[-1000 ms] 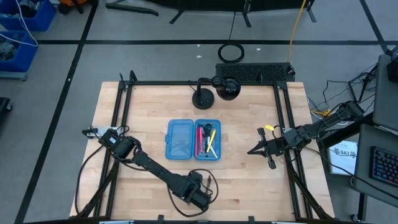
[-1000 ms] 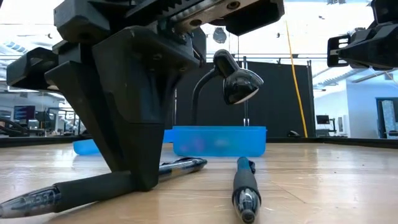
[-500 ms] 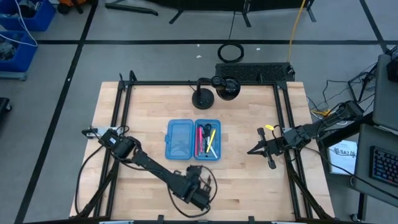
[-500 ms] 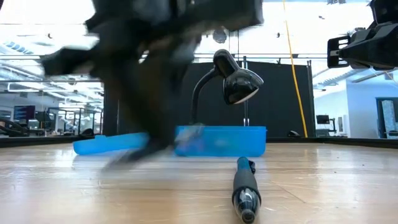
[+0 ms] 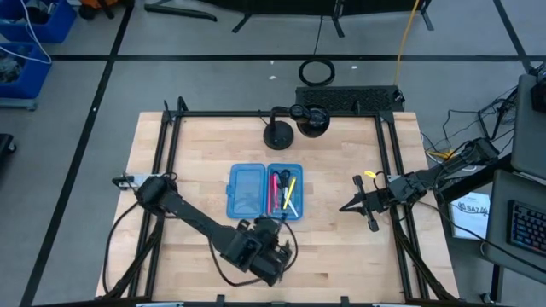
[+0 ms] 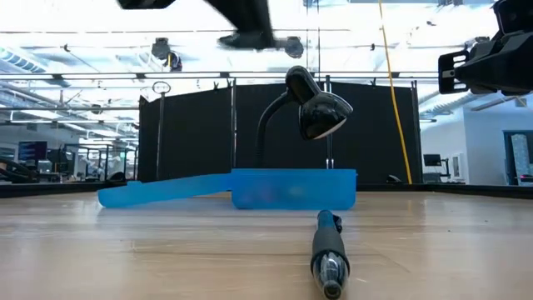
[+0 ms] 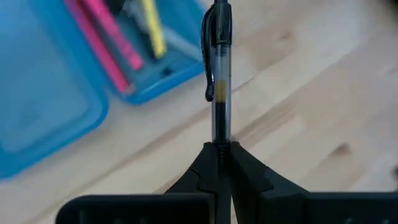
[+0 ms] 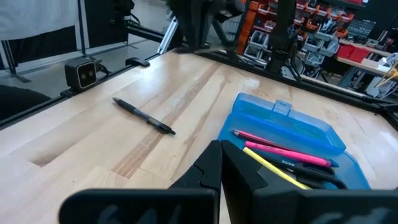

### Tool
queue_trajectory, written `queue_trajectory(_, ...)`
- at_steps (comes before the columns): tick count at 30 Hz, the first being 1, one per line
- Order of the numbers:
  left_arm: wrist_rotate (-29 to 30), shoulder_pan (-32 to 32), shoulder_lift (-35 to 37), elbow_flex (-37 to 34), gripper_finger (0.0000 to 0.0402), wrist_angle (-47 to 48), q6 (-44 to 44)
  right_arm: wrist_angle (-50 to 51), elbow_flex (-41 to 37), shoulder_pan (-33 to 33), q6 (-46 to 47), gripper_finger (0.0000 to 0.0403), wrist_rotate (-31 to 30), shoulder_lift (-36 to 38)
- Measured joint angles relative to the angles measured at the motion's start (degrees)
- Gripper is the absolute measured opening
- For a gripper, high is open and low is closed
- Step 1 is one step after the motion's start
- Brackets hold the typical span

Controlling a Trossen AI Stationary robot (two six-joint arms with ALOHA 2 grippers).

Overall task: Pick & place school supplies into a supply box
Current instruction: Put the left black pen into the blue supply box

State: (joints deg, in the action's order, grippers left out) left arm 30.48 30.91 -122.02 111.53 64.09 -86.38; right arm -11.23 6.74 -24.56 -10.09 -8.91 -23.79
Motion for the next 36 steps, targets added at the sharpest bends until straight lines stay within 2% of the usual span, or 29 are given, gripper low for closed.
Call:
queue_trajectory(4, 3.89, -0.66, 3.19, 0.06, 0.0017, -1.13, 4.48, -0.01, 0.00, 0.00, 0.88, 0.0000, 0.13, 0.00)
queue_trajectory(7, 6.03, -0.65, 5.85, 0.04, 0.0017, 1.93, 6.59, 0.10, 0.00, -0.02, 1.63, 0.0000, 0.15, 0.00)
queue_trajectory(10, 9.66, 0.01, 8.97, 0.02, 0.0017, 3.94, 12.87, 0.31, 0.00, -0.02, 1.92, 0.0000, 0.17, 0.00)
queue_trajectory(17, 22.11, 0.70, 16.89, 0.04, 0.0017, 10.74, 22.75, 0.36, 0.00, -0.02, 1.92, 0.0000, 0.17, 0.00)
queue_trajectory(23, 26.25, -3.61, 24.23, -1.08, 0.0017, 16.25, 28.65, 0.34, 0.00, -0.02, 1.92, 0.0000, 0.17, 0.00)
queue_trajectory(27, 25.48, -9.12, 30.07, -6.11, 0.0017, 16.54, 32.20, 0.34, 0.00, -0.02, 1.92, 0.0000, 0.13, 0.00)
queue_trajectory(30, 23.21, -13.57, 35.78, -12.89, 0.0015, 13.76, 32.64, 0.34, 0.00, -0.02, 1.92, 0.0000, 0.13, 0.00)
queue_trajectory(33, 16.50, -17.68, 41.71, -23.15, 0.0015, 1.32, 36.29, 0.34, 0.00, -0.02, 1.30, 0.0000, 0.09, 0.00)
queue_trajectory(36, 5.89, -21.21, 46.23, -34.17, 0.0015, -16.47, 40.68, 0.07, 0.01, -0.02, -0.42, 0.0000, 0.07, 0.00)
